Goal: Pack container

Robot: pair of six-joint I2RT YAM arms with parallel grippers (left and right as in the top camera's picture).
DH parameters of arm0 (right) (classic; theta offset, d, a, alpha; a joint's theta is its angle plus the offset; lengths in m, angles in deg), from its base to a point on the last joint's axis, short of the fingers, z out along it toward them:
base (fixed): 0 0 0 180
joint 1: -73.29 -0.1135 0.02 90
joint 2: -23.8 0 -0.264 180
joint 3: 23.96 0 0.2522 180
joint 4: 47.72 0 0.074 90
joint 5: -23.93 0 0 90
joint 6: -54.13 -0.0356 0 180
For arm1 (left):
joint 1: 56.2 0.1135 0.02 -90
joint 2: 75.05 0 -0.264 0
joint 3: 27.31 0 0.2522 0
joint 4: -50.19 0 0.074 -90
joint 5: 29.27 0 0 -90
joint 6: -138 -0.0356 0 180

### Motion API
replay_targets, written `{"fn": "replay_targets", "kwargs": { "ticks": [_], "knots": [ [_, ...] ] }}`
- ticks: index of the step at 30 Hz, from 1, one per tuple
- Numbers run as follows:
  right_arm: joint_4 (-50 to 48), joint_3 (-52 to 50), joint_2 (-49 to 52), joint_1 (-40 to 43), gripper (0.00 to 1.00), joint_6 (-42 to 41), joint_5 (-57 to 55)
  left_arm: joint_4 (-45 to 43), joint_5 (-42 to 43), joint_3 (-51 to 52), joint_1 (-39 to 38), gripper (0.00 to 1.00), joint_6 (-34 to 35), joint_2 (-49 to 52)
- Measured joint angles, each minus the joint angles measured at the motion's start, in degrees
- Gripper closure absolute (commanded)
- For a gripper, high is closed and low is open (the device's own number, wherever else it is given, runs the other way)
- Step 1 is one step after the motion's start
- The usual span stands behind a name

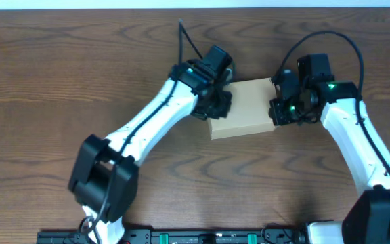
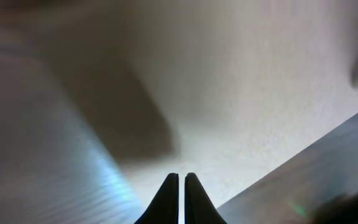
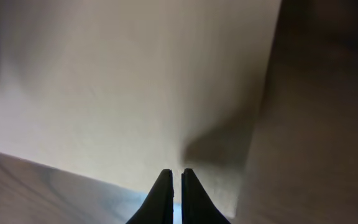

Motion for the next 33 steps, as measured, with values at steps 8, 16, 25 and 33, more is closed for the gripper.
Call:
{"fn": "replay_targets", "kwargs": {
  "ticks": [8,16,25,33],
  "knots": [
    [1.2,10.3,0.0,0.0,0.99,0.0,-4.3,3.0,-5.9,-0.5,9.4,0.93,-3.3,-10.2],
    [7.6,10.3,4.2,3.4,0.99,0.0,-9.3,6.1,-19.0,-0.5,13.0,0.93,-4.9,-7.6],
    [7.8,3.4,6.1,3.6,0.98,-0.2,-8.9,6.8,-23.8,-0.5,13.0,0.94,-5.4,-4.2],
    [4.3,-2.1,6.6,2.4,0.99,-0.4,-5.2,6.6,-23.6,-0.5,13.0,0.94,-5.4,-4.2]
  ]
}}
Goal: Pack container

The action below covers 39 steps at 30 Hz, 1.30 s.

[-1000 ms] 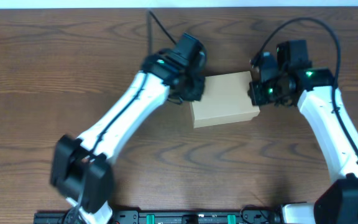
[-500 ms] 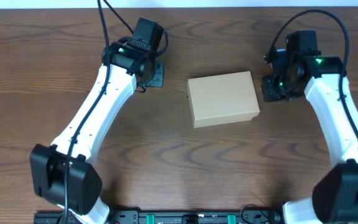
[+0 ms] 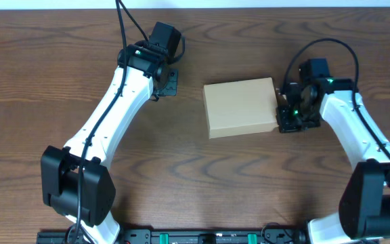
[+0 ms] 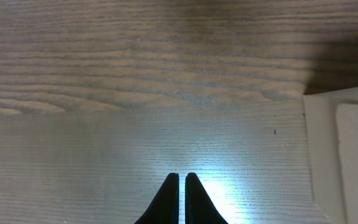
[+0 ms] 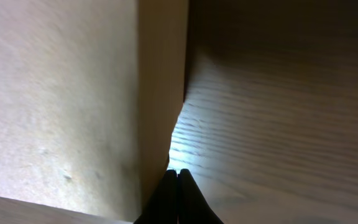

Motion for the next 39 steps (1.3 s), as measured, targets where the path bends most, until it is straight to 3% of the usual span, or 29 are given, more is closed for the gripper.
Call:
{"fn": "replay_targets", "kwargs": {
  "ticks": [16,20,28,34,36,37,39],
  "knots": [
    [-2.5,2.3,0.0,-0.1,0.99,-0.4,0.1,-3.0,1.4,-0.1,0.7,0.94,0.0,0.0],
    [-1.7,14.8,0.6,2.0,0.98,-0.4,-0.5,-1.7,0.7,-6.2,1.5,0.93,-1.3,0.2],
    [6.3,40.3,0.5,2.3,0.98,2.2,-6.8,9.8,-8.7,-27.9,2.3,0.93,-3.4,0.2],
    [9.7,44.6,0.2,2.7,0.95,4.7,-15.1,12.9,-14.6,-30.6,8.2,0.92,-4.7,0.1],
    [9.9,44.6,0.2,3.0,0.81,5.0,-16.8,13.0,-14.5,-30.6,11.0,0.82,-4.8,0.1],
    [9.6,44.6,0.2,3.1,0.6,5.7,-17.4,13.0,-14.4,-30.6,12.3,0.6,-4.6,0.1],
    [9.1,44.6,0.2,3.1,0.28,5.6,-18.0,13.1,-14.2,-30.6,13.2,0.2,-5.2,0.1]
  ]
}}
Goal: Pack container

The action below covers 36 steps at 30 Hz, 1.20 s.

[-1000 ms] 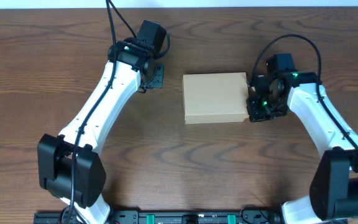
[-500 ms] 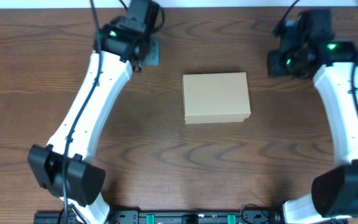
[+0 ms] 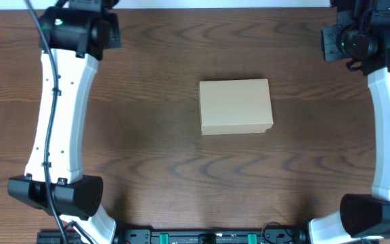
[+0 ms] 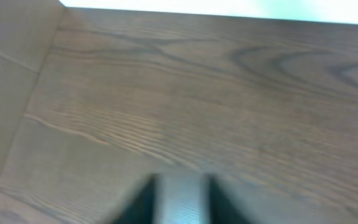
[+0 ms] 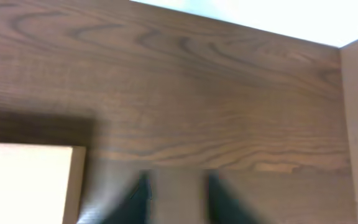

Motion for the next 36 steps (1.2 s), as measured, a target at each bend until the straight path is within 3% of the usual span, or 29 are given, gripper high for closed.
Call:
{"fn": "replay_targets", "kwargs": {
  "ticks": [1,2,3,36],
  "knots": [
    [-0.3,0.0,0.0,0.0,0.15,0.1,-0.2,0.0,0.1,0.0,0.1,0.05,0.0,0.0],
    [-0.8,0.0,0.0,0.0,0.04,0.2,-0.4,0.0,0.2,0.0,0.1,0.05,0.0,0.0],
    [-1.1,0.0,0.0,0.0,0.01,0.3,-0.6,0.0,0.3,0.0,0.1,0.05,0.0,0.0],
    [-1.7,0.0,0.0,0.0,0.01,0.5,-0.8,0.0,0.5,0.0,0.0,0.05,0.0,0.0]
  ]
}}
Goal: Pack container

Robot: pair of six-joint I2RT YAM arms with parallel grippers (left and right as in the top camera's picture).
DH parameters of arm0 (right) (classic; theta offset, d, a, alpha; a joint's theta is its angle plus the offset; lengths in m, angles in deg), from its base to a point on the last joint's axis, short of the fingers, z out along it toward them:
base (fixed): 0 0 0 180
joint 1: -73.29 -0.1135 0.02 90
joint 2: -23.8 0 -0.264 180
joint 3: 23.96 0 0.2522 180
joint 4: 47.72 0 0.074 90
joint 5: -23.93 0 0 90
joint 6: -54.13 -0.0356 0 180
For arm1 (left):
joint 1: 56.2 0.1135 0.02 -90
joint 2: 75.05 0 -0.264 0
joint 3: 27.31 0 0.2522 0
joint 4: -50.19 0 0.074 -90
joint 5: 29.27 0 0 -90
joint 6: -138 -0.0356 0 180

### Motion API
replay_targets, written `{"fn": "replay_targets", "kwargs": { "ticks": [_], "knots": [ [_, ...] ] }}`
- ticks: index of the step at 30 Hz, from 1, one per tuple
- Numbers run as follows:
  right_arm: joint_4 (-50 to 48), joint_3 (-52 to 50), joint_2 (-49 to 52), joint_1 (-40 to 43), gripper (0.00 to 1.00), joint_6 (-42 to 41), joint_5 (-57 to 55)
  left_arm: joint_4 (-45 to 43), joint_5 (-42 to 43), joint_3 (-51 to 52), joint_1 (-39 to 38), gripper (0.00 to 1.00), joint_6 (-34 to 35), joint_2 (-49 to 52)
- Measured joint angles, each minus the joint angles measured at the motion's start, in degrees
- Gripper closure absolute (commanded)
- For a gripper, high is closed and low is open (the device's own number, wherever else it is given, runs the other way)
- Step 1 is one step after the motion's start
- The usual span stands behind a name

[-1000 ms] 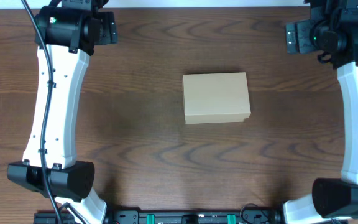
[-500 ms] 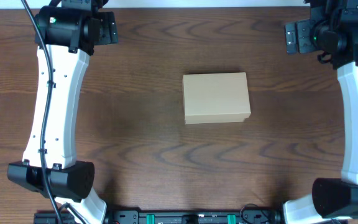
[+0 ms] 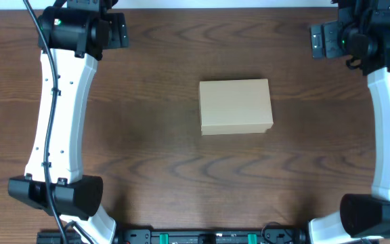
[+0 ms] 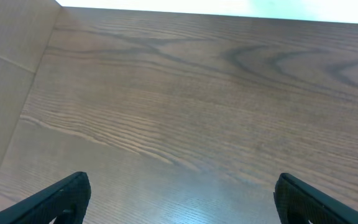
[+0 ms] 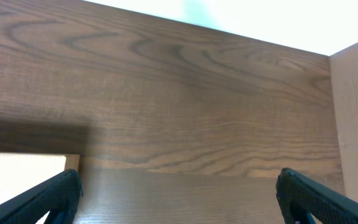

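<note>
A closed tan cardboard box (image 3: pixel 235 107) lies flat in the middle of the dark wooden table (image 3: pixel 181 176), lid down and square to the table edges. My left gripper (image 3: pixel 116 30) is raised at the back left corner, far from the box and open wide. Its fingers (image 4: pixel 67 196) show only bare wood between them. My right gripper (image 3: pixel 319 41) is at the back right corner, also open wide and empty. The right wrist view catches a corner of the box (image 5: pixel 23 163) at lower left, left of the open fingers (image 5: pixel 58 196).
A tan board (image 4: pixel 8 93) stands along the left side of the left wrist view, and another tan board stands along the right side of the right wrist view. The table's far edge (image 5: pixel 185 22) meets a pale background.
Both grippers' jaws stood partly apart and blurred; now they are spread wide. The arms stay at the back corners and the box has not moved.
Both grippers were shut and pressed on the box's left and right ends. Then the left gripper was off to the back left while the right, still shut, touched the box's right edge. Later both were at the back corners with the box squared, and now both are open wide.
</note>
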Motion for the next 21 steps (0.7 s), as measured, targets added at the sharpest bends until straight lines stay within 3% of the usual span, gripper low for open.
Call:
{"fn": "replay_targets", "kwargs": {
  "ticks": [11,16,21],
  "knots": [
    [0.0,0.0,0.0,0.0,0.01,0.0,0.0,-3.9,0.3,0.1,-0.2,0.05,0.3,-3.1],
    [0.1,0.0,0.0,0.0,0.01,0.0,0.0,-16.0,0.9,1.3,-1.9,0.05,3.6,-22.7],
    [0.2,0.0,0.0,0.0,0.01,0.0,-0.2,-21.0,-0.1,10.1,-1.9,0.05,7.8,-46.4]
  ]
}}
